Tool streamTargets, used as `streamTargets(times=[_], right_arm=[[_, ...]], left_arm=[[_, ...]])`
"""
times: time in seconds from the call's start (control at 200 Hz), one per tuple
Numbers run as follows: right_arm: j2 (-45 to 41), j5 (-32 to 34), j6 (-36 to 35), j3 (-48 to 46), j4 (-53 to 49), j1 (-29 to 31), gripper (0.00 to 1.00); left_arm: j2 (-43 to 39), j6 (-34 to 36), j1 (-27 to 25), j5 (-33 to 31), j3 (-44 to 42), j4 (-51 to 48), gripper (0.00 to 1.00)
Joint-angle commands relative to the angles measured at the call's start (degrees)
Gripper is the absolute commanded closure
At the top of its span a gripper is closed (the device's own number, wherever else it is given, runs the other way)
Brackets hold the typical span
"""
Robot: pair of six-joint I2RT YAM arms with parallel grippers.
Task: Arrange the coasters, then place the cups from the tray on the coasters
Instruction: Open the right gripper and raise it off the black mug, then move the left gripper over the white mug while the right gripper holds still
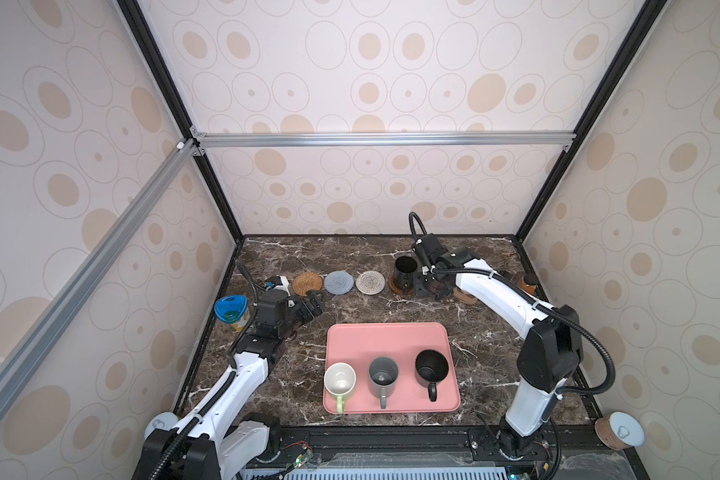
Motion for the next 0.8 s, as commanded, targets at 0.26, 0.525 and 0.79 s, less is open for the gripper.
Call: streamTargets(times=[0.26,0.525,0.79], right_arm=[[-6.83,0.41,2.38,-10.87,1.1,-0.23,0.53],[-9.86,1.45,3.37,-12.73,1.87,-0.16,0.53],[-10.31,0.63,3.14,-12.67,2.61,-0.2,0.53]], left_arm=[[3.28,5.53,0.38,-0.53,6.54,-4.49,0.0],[3.47,7.66,0.1,-0.42,9.41,-8.87,0.0],[3.07,9.03,-2.58,-1.55,12.14,-13.42,0.0]])
